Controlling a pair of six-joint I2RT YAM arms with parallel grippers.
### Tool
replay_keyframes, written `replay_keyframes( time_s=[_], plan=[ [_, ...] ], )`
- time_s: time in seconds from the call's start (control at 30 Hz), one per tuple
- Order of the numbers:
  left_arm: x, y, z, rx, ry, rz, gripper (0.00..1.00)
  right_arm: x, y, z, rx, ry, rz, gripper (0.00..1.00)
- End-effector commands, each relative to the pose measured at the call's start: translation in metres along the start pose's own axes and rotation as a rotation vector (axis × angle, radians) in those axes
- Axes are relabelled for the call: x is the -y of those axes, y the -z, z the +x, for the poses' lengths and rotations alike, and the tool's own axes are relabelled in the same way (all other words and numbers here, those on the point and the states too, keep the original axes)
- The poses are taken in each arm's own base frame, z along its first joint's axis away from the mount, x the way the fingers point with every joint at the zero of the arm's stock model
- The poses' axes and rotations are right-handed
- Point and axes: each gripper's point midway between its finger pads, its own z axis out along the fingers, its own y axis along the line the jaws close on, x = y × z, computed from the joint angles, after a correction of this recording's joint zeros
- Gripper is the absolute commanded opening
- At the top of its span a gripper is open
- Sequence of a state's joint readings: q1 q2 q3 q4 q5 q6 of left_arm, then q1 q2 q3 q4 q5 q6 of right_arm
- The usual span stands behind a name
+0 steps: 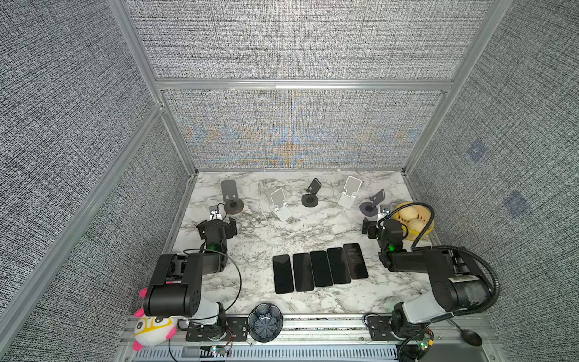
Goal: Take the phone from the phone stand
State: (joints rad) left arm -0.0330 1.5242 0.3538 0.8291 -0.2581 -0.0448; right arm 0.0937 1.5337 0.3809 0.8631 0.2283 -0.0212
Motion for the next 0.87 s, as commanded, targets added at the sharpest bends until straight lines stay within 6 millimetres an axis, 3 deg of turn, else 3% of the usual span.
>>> replay_keyframes(
  time_s=[0.0, 0.83],
  plan=[
    [0.0039, 0.0023, -0.0244, 0.107, 0.035, 0.029, 0.98, -0.0003, -0.0002, -0.0034, 0.012, -0.005, 0.0, 0.99],
    [0.0037, 0.0023, -0.0254, 0.114, 0.034, 0.03, 0.98, -0.0005, -0.0011, -0.0031, 0.011, -0.018, -0.021, 0.99]
  ],
)
